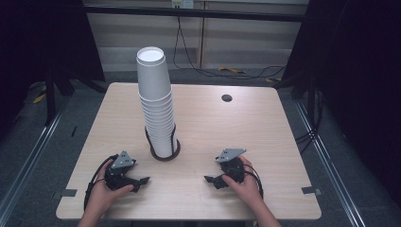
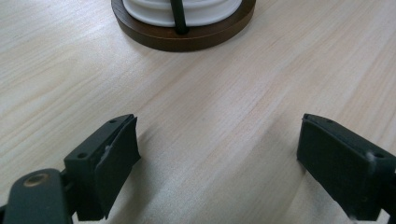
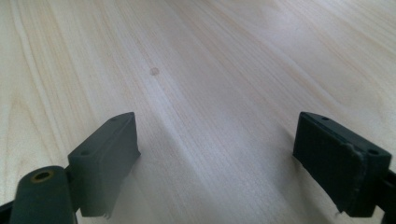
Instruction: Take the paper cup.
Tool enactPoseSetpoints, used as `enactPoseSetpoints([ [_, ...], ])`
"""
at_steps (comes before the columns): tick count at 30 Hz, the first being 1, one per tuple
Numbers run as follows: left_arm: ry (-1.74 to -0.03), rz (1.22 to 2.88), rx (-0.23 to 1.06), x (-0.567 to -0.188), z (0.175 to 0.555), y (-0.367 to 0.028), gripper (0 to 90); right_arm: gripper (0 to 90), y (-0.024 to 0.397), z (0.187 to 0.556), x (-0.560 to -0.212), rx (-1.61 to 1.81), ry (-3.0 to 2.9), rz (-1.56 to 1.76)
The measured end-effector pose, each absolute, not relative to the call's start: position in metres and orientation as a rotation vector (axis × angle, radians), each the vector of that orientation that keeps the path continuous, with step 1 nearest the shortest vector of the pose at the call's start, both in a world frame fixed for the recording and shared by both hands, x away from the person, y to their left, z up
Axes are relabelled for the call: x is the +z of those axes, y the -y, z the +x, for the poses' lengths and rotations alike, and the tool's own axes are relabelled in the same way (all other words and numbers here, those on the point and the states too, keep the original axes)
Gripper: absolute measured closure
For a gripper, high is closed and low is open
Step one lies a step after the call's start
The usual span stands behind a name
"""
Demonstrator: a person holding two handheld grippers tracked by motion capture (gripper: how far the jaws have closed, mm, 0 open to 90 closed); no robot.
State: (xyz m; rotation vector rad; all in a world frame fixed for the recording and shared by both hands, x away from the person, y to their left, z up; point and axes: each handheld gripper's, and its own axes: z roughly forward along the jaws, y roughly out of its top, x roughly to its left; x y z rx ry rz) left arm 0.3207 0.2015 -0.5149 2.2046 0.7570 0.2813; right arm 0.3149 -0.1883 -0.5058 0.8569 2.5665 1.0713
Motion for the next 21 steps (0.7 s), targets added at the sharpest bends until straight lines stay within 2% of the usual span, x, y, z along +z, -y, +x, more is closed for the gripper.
enactPoseSetpoints([
  [18, -0.762, 2.209, 0.299, -0.513, 0.318, -0.202, 15.1, 13.8, 0.188, 0.315, -0.506, 1.074, -2.574, 0.847],
  [21, -0.740, 2.164, 0.278, -0.505, 0.319, -0.204, 15.1, 13.6, 0.188, 0.314, -0.505, 1.104, -2.594, 0.827],
])
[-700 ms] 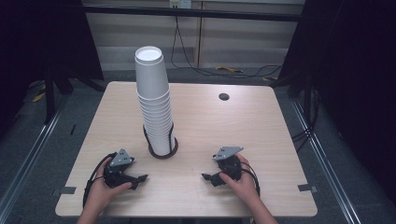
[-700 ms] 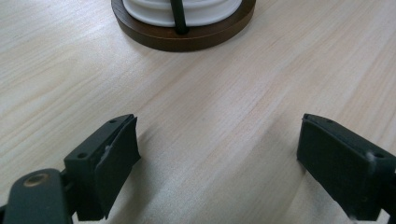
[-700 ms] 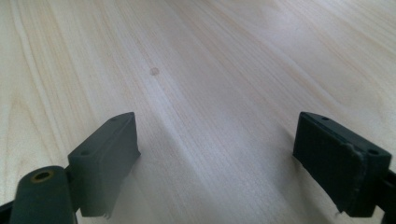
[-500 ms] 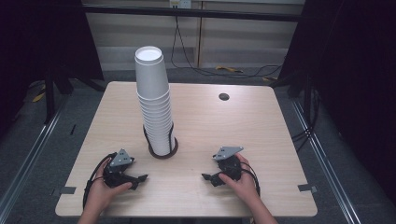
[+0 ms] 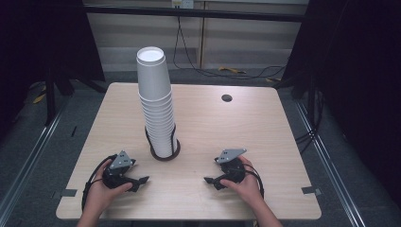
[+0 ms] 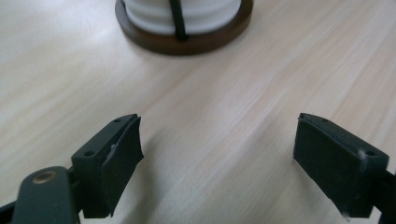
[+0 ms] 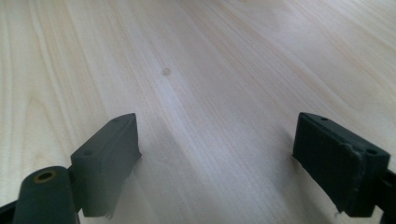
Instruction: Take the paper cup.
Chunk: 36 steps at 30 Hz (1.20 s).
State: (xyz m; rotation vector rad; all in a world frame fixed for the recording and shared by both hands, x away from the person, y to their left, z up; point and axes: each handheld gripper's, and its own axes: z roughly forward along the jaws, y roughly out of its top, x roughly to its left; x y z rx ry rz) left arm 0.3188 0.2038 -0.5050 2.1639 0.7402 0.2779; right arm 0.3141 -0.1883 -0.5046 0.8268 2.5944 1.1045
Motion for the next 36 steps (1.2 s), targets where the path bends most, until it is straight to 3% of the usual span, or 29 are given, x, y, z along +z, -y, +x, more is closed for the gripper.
enactPoseSetpoints([
  [19, -0.665, 2.077, 0.245, -0.374, 0.359, -0.218, 14.8, 16.2, 0.147, 0.342, -0.416, 1.308, -2.577, 0.695],
  [36, -0.625, 2.072, 0.231, -0.309, 0.382, -0.209, 15.8, 21.6, 0.126, 0.368, -0.353, 1.455, -2.532, 0.731],
])
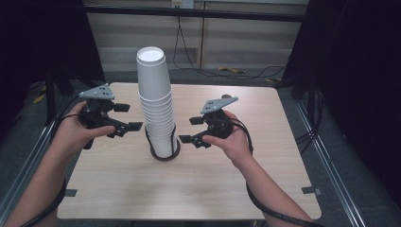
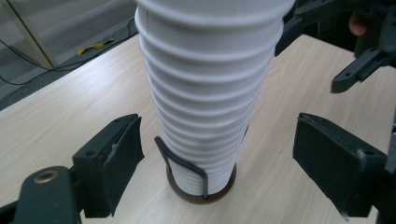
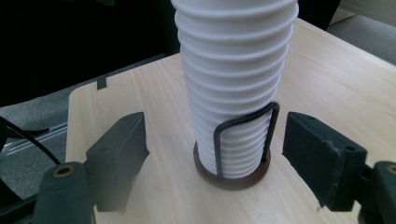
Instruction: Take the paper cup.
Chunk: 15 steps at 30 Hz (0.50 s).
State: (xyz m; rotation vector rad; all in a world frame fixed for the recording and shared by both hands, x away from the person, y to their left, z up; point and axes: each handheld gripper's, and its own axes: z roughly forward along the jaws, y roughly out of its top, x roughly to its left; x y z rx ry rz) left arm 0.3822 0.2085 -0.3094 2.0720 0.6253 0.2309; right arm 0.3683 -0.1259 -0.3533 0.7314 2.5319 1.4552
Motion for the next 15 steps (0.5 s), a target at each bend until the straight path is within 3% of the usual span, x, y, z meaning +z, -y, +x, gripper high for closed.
enactPoseSetpoints([
  [15, -0.578, 2.052, 0.187, -0.277, 0.404, -0.200, 15.6, 21.2, 0.098, 0.381, -0.316, 1.517, -2.453, 0.721],
])
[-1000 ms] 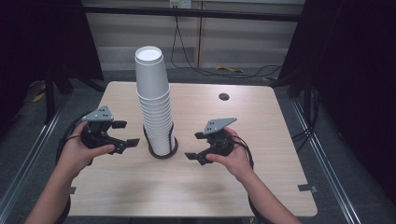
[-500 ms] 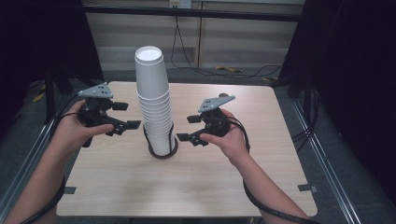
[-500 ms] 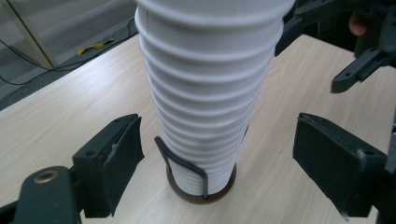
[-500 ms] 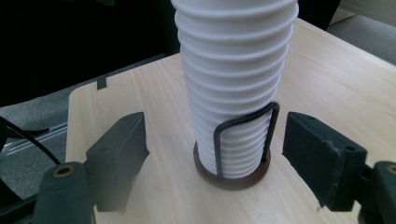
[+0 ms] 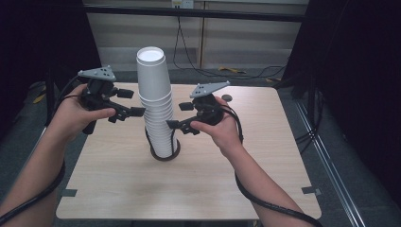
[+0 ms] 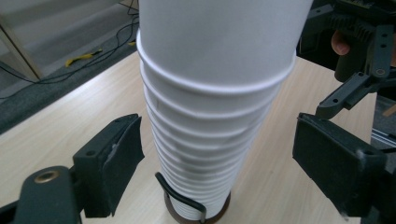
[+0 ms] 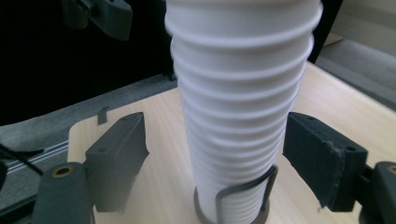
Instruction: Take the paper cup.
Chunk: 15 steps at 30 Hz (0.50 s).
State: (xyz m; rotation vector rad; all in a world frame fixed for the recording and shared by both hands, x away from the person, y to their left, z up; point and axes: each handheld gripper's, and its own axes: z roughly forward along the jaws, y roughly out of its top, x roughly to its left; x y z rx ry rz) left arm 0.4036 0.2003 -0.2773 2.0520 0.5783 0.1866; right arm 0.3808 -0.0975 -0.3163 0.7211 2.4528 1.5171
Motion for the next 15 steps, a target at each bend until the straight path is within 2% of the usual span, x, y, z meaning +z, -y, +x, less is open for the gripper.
enactPoseSetpoints([
  [11, -0.568, 2.040, 0.184, -0.259, 0.412, -0.191, 14.3, 21.8, 0.084, 0.395, -0.294, 1.548, -2.391, 0.752],
  [15, -0.547, 2.056, 0.191, -0.257, 0.416, -0.185, 11.0, 21.5, 0.078, 0.399, -0.293, 1.525, -2.394, 0.758],
])
